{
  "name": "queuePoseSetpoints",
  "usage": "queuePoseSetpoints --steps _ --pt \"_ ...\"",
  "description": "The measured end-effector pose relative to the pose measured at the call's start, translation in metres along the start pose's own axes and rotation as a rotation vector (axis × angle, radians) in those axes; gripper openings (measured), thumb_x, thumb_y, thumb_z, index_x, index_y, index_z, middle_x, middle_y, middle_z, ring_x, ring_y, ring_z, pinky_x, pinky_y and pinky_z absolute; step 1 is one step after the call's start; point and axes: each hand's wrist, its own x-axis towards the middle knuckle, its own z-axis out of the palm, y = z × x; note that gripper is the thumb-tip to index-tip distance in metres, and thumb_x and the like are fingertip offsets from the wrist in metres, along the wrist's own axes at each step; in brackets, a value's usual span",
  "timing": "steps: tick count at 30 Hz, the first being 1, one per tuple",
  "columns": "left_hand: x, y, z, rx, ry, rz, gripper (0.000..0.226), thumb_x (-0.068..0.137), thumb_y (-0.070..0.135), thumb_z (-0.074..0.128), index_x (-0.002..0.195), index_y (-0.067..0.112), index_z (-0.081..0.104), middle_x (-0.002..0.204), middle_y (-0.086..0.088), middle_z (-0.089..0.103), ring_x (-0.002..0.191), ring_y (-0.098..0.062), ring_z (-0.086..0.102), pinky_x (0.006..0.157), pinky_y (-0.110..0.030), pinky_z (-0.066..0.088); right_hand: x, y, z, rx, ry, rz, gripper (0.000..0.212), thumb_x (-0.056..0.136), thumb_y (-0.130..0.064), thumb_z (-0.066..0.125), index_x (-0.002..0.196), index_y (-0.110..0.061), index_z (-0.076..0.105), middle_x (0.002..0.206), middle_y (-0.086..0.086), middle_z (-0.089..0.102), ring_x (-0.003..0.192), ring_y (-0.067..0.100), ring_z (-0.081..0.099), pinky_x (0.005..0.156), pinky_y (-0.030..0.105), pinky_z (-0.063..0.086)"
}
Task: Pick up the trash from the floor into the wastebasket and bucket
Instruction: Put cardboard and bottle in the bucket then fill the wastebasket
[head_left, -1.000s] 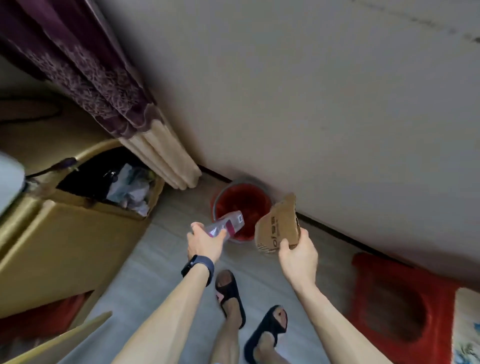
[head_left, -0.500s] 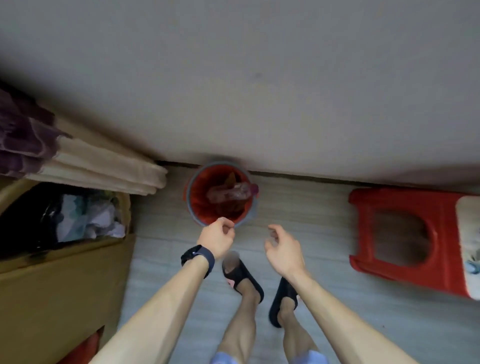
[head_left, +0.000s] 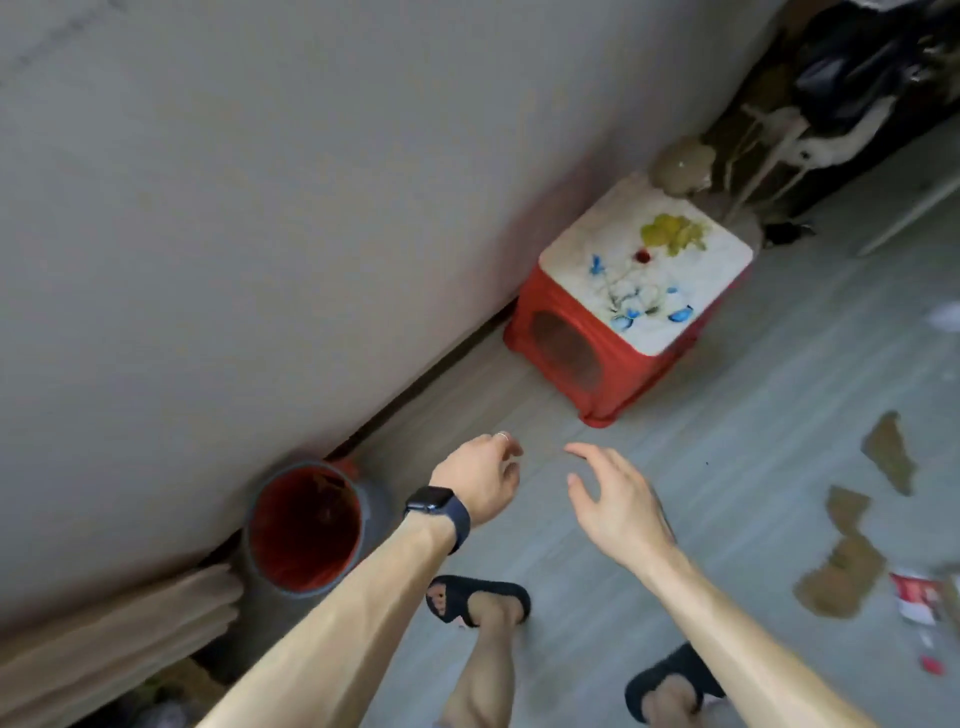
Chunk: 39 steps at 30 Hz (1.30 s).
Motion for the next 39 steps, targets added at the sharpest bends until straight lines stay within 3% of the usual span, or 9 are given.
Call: queuePoseSetpoints --steps 4,8,17,25,31,36,39 --pt "0.032 0.126 0.054 0.148 -0.054 0.128 0.031 0.094 0.034 0.048 0.124 0.033 0.055 0.126 0.006 0.059 0.115 -0.021 0.057 0.090 -0.034 0.049 -0.037 0.105 -0.072 0.049 0.180 0.126 0.036 0.089 -0.017 0.068 0.124 -0.019 0.065 0.119 0.003 0.067 0.111 0.027 0.060 0.095 0.024 0.037" --pt "0.048 0.248 0.138 0.251 -0.152 0.209 0.030 0.094 0.033 0.048 0.123 0.034 0.056 0.127 0.008 0.059 0.113 -0.021 0.059 0.090 -0.037 0.051 -0.092 0.226 -0.133 0.116 0.240 0.264 0.034 0.093 -0.021 0.063 0.127 -0.020 0.063 0.123 0.000 0.065 0.117 0.021 0.056 0.096 0.021 0.037" --pt "0.090 0.460 0.323 0.475 -0.368 0.385 0.029 0.095 0.034 0.049 0.124 0.031 0.055 0.125 0.005 0.058 0.110 -0.021 0.059 0.092 -0.038 0.051 -0.200 0.469 -0.200 0.235 0.370 0.626 0.035 0.090 -0.022 0.067 0.125 -0.017 0.062 0.119 0.002 0.068 0.113 0.024 0.062 0.092 0.029 0.046" --pt "0.160 0.561 0.448 0.731 -0.478 0.493 0.033 0.094 0.031 0.050 0.127 0.034 0.053 0.129 0.006 0.055 0.112 -0.019 0.058 0.083 -0.031 0.050 -0.230 0.614 -0.185 0.428 0.294 0.988 0.046 0.092 -0.045 0.060 0.132 -0.023 0.051 0.123 0.006 0.062 0.112 0.027 0.059 0.092 0.037 0.050" --pt "0.253 0.606 0.558 1.031 -0.532 0.697 0.044 0.097 0.033 0.048 0.140 0.031 0.041 0.145 0.003 0.039 0.127 -0.021 0.045 0.099 -0.037 0.046 -0.201 0.717 -0.139 0.629 0.276 1.180 0.063 0.085 -0.058 0.065 0.135 -0.022 0.049 0.124 0.005 0.061 0.115 0.025 0.059 0.094 0.034 0.049" --pt "0.351 0.610 0.657 1.255 -0.525 0.846 0.054 0.096 0.029 0.051 0.147 0.030 0.034 0.155 0.000 0.023 0.134 -0.026 0.036 0.103 -0.039 0.041 -0.142 0.825 -0.080 0.593 0.141 1.260 0.069 0.086 -0.064 0.060 0.135 -0.017 0.046 0.127 0.008 0.057 0.116 0.027 0.059 0.097 0.034 0.048" --pt "0.400 0.591 0.709 1.410 -0.526 0.958 0.059 0.096 0.027 0.053 0.150 0.029 0.030 0.161 -0.004 0.009 0.142 -0.029 0.025 0.110 -0.042 0.034 -0.108 0.860 -0.036 0.561 0.138 1.287 0.078 0.084 -0.068 0.060 0.140 -0.021 0.034 0.133 0.004 0.046 0.120 0.026 0.050 0.091 0.036 0.047"
